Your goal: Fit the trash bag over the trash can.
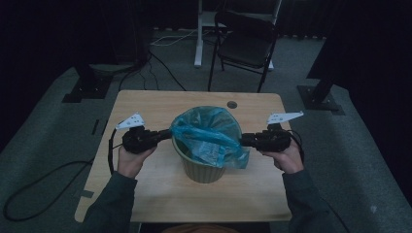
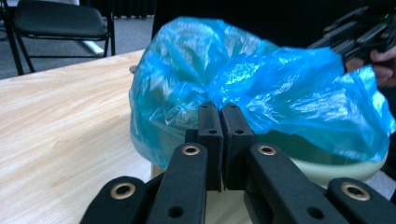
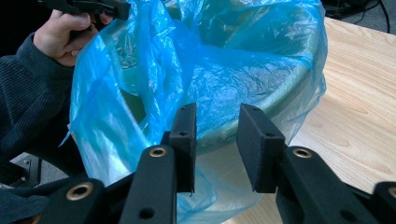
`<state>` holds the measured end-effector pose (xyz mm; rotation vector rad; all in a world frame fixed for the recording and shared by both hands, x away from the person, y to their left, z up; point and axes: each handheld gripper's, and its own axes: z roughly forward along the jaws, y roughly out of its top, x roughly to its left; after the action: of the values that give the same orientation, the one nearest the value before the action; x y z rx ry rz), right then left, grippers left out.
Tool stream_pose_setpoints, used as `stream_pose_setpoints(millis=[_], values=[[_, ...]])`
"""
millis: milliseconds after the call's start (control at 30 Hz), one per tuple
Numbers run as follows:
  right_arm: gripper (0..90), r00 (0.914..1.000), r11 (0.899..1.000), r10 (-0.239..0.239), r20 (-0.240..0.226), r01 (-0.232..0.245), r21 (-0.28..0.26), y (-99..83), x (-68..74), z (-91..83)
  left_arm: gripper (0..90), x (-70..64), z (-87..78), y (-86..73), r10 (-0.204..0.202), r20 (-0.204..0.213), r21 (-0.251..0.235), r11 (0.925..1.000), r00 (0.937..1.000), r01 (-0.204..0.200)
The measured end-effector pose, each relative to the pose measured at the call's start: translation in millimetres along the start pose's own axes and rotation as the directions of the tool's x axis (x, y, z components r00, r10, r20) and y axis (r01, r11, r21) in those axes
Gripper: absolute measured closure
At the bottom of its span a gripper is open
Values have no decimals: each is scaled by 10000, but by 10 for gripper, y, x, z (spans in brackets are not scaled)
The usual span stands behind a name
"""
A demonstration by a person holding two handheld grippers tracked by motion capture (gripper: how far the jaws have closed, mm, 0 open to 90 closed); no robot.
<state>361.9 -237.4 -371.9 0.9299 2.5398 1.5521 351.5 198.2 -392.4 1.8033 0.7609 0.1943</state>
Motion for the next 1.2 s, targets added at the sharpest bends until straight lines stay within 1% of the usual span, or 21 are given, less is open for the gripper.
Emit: stream_pose_setpoints(millis=[67,100,133,167,300,333,367,400,533,567,600,633,667,700,767,900,933,1033,1133,1200], values=[[724,10000,10000,-32,11,32,26,-12,7,-8,889,-8,-3,-35,-15,39,33,10000,10000,15],[724,10000,10000,-32,11,32,26,-12,7,-8,889,-8,-3,-35,-15,39,33,10000,10000,15],[745,10000,10000,-45,27,44,77,-20,11,-10,889,-8,-3,-35,-15,39,33,10000,10000,15],[783,10000,9998,-80,25,80,157,-42,21,-11,889,-23,-11,-70,-81,133,37,10000,9999,81],[847,9999,9998,-105,-70,107,162,-74,34,-9,888,-57,-25,-116,-74,154,80,9999,9999,73],[847,9999,9998,-105,-70,107,162,-74,34,-9,888,-57,-25,-116,-74,154,80,9999,9999,73],[869,9999,9998,-90,-85,92,160,-80,39,-9,888,-57,-25,-116,-74,154,80,9999,9999,73],[900,9998,9997,-149,-148,151,196,-88,48,-8,886,-76,-33,-149,-95,243,90,9999,9997,93],[900,9996,9997,-143,-241,148,176,-99,62,-8,878,-97,-38,-201,-83,253,180,9998,9996,78],[885,9996,9997,-143,-244,147,172,-104,69,-9,878,-107,-39,-231,-78,288,189,9998,9996,73],[811,9993,9998,-131,-351,135,110,-111,75,-11,876,-111,-37,-247,-70,302,226,9997,9995,63],[811,9993,9998,-131,-351,135,110,-111,75,-11,875,-111,-37,-247,-70,302,226,9997,9995,63],[777,9992,9999,-121,-377,125,110,-113,77,-12,875,-114,-33,-267,-75,293,285,9996,9995,67],[705,9986,9998,-150,-509,158,146,-120,85,-12,876,-116,-18,-297,-107,371,370,9993,9993,93],[662,9982,9996,-150,-580,163,216,-125,91,-12,878,-138,21,-321,-62,456,522,9986,9989,38],[633,9980,9995,-103,-617,120,279,-131,103,-11,883,-166,70,-334,33,538,678,9977,9985,-70],[611,9981,9996,-92,-614,109,267,-135,109,-14,889,-201,114,-337,156,542,772,9968,9984,-197],[598,9979,9996,-9,-652,28,298,-144,109,-23,892,-209,125,-345,168,585,792,9966,9981,-214],[593,9978,9994,-38,-655,60,333,-154,113,-24,894,-216,137,-359,162,591,854,9961,9981,-212],[594,9979,9996,-5,-652,23,287,-164,108,-24,895,-224,172,-382,183,600,1022,9945,9980,-244]])
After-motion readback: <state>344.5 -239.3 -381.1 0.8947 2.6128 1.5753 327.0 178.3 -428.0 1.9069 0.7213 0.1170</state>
